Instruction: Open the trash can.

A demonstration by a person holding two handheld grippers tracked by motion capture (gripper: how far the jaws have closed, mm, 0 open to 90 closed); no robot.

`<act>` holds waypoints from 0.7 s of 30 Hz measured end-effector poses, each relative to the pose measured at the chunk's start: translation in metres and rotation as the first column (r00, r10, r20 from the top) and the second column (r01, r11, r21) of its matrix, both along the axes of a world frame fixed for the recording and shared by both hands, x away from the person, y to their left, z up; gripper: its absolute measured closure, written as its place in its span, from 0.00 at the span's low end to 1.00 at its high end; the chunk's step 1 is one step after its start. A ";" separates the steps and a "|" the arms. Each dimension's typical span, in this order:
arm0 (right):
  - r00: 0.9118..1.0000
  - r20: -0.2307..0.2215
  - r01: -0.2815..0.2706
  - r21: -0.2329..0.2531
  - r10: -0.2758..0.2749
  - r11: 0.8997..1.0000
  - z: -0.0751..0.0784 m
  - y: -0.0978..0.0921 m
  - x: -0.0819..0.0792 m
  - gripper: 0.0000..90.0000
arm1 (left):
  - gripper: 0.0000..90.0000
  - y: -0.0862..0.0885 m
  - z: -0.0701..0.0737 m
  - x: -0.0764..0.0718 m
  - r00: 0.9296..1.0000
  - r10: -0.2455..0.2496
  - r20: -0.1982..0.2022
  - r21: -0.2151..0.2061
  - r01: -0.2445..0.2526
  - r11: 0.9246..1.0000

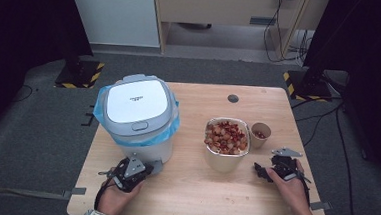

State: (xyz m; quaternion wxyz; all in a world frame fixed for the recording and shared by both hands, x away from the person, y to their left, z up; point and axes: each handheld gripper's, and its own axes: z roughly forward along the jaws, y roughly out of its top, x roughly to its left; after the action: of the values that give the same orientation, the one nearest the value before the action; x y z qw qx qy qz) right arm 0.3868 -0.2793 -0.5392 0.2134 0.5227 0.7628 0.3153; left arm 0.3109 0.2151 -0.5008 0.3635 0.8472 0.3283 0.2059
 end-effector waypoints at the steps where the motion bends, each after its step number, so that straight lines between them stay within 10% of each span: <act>1: 1.000 0.000 0.000 0.000 0.000 1.000 0.000 0.000 0.000 0.01 | 1.00 0.000 0.000 0.000 1.000 0.001 -0.001 0.000 -0.001 1.000; 21: 1.000 -0.001 0.001 0.001 -0.001 1.000 0.000 0.000 0.000 0.01 | 1.00 -0.004 -0.004 0.002 1.000 0.013 -0.024 0.036 -0.012 0.999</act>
State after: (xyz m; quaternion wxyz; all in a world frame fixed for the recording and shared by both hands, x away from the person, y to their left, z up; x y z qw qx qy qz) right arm 0.3866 -0.2792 -0.5392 0.2129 0.5231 0.7625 0.3156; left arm 0.3131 0.2107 -0.5050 0.3429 0.8540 0.3342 0.2036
